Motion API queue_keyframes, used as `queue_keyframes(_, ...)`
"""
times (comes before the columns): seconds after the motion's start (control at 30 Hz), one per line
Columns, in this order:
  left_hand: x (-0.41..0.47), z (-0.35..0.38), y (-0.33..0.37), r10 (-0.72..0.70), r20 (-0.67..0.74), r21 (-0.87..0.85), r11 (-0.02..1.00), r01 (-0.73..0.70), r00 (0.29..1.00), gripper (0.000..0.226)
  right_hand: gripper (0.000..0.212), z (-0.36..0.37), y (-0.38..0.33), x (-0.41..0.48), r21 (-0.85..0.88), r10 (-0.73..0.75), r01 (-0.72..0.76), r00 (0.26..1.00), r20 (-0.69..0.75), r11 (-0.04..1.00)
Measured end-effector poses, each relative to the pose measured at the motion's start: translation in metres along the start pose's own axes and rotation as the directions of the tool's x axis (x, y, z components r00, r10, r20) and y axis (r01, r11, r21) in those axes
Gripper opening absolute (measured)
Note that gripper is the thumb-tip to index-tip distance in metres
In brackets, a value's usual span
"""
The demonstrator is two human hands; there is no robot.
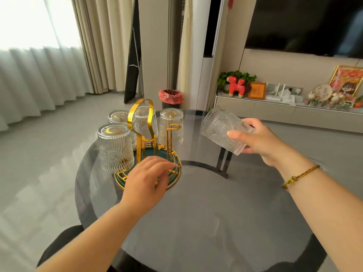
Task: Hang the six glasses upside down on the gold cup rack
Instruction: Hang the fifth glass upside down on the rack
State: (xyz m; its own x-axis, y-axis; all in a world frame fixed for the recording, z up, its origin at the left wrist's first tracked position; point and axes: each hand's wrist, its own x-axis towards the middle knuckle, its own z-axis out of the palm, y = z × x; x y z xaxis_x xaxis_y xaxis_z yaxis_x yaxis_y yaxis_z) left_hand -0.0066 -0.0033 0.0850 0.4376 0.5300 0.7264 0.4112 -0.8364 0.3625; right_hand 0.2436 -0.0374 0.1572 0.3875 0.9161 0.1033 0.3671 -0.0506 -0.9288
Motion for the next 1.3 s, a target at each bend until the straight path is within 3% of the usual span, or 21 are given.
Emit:
queue_keyframes(0.13,0.039,-0.04,-0.009,0.002,-0.131,0.061,0.998,0.006,0.991,0.031,0.053,0.009,-0.022,0.01,-0.052,-0.033,0.034,0.999,0.016,0.998)
queue_keyframes(0.33,0.083,-0.054,-0.054,-0.191,0.125,0.257,0.954,0.154,0.974,0.057,0.062,0.029,-0.044,0.021,-0.167,-0.13,0.138,0.99,0.056,0.976)
queue_keyframes(0.43,0.096,-0.049,-0.066,-0.238,0.25,0.268,0.948,0.169,0.939,0.057,0.065,0.038,-0.057,0.027,-0.201,-0.194,0.203,0.979,0.064,0.958)
queue_keyframes(0.63,0.106,-0.043,-0.074,-0.224,0.276,0.242,0.957,0.158,0.935,0.049,0.069,0.059,-0.077,0.037,-0.348,-0.232,0.286,0.954,0.189,0.893)
queue_keyframes(0.87,0.102,-0.042,-0.076,-0.217,0.266,0.224,0.961,0.159,0.939,0.047,0.072,0.094,-0.083,0.048,-0.504,-0.143,0.325,0.919,0.366,0.8)
queue_keyframes(1.3,0.103,-0.042,-0.076,-0.225,0.26,0.205,0.963,0.174,0.939,0.047,0.07,0.119,-0.058,0.052,-0.63,-0.065,0.314,0.92,0.386,0.71)
